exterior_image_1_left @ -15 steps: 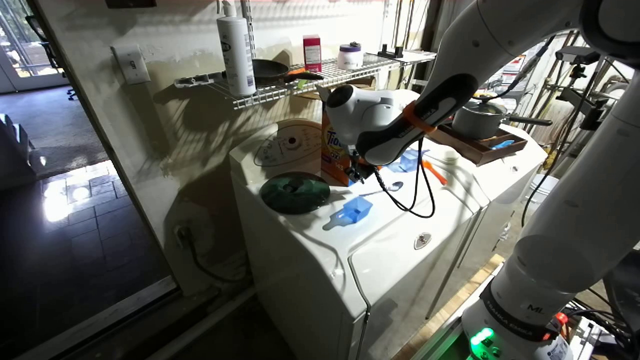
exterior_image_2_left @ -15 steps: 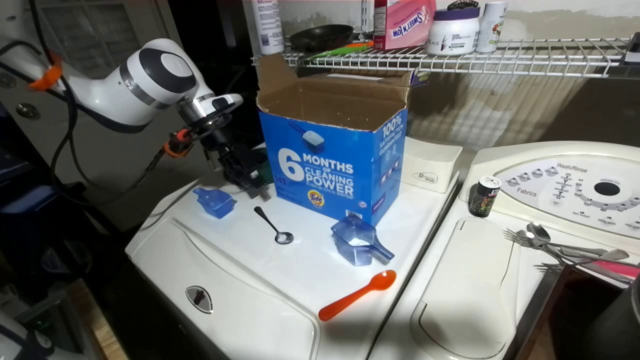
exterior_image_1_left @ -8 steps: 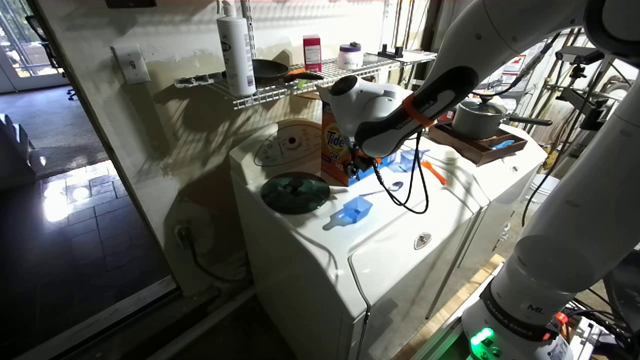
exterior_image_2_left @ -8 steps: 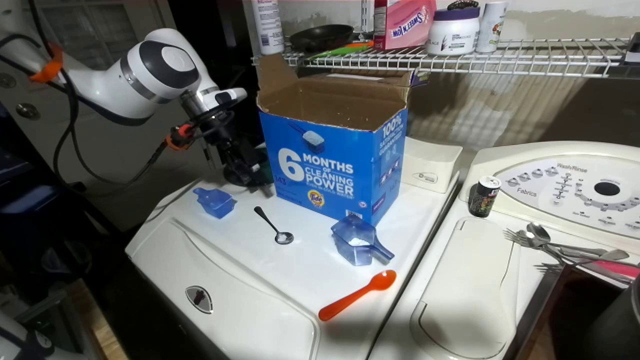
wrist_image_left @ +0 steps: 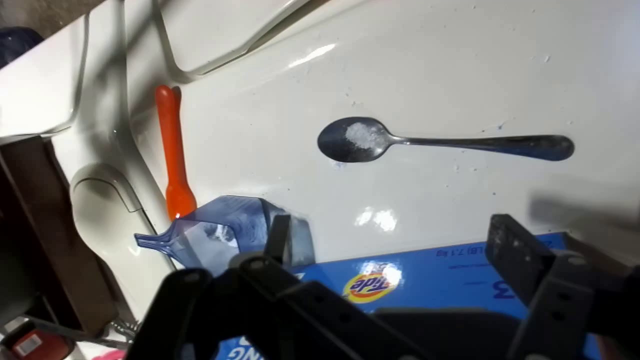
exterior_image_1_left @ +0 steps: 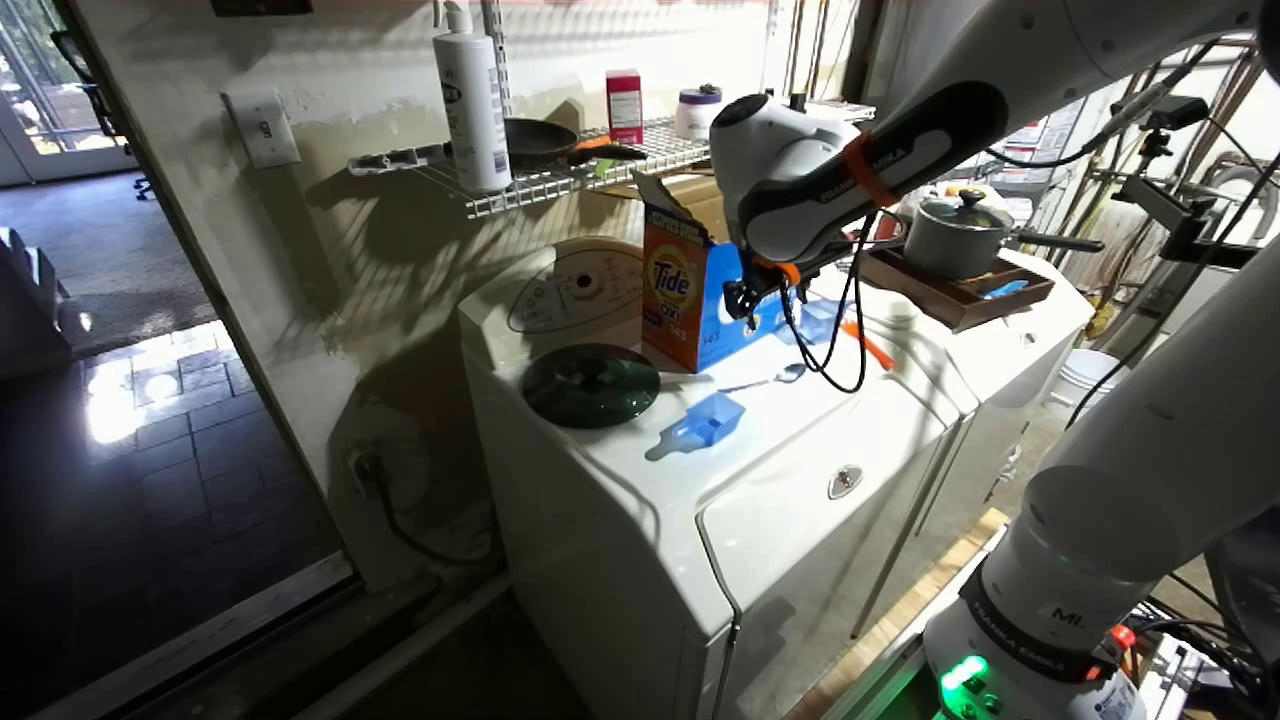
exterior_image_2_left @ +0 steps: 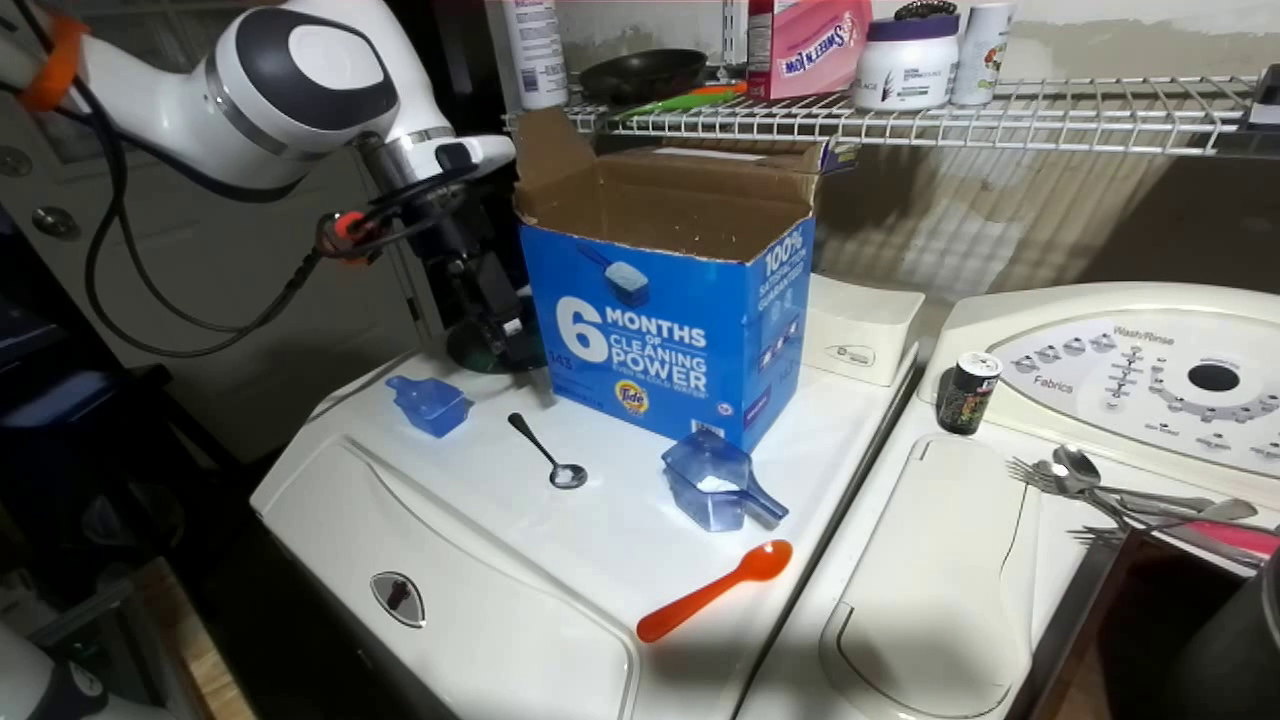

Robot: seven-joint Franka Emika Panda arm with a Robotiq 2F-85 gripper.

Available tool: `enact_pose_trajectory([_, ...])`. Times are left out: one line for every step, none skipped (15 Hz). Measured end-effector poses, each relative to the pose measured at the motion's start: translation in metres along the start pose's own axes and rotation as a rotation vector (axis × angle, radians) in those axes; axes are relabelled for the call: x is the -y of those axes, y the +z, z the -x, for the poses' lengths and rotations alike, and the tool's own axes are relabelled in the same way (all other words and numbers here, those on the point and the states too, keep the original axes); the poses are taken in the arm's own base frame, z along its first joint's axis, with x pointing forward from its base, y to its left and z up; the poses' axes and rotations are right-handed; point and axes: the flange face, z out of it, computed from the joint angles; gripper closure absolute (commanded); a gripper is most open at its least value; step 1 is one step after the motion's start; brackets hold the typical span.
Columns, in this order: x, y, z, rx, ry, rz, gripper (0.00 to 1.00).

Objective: Transfer a spoonful of contents from the blue box to the right scoop

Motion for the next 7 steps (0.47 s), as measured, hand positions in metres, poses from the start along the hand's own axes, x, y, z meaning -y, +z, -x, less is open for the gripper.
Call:
enact_pose_trajectory([-0.013,-0.003,-0.002,0.001,0.028,-0.012,0.00])
enact_pose_trajectory([-0.026,-0.006,-0.004,0.003,0.060,-0.030,0.00])
enact_pose_trajectory([-0.037,-0.009,-0.005,0.011,0.096,-0.058,0.00])
enact_pose_trajectory([-0.046,-0.013,-0.005,0.020,0.128,-0.094,0.00])
enact_pose_trajectory([-0.054,-0.016,-0.005,0.022,0.147,-0.119,0.00])
enact_pose_trajectory([-0.058,-0.019,-0.005,0.022,0.157,-0.132,0.00])
enact_pose_trajectory([-0.059,-0.020,-0.005,0.021,0.161,-0.137,0.00])
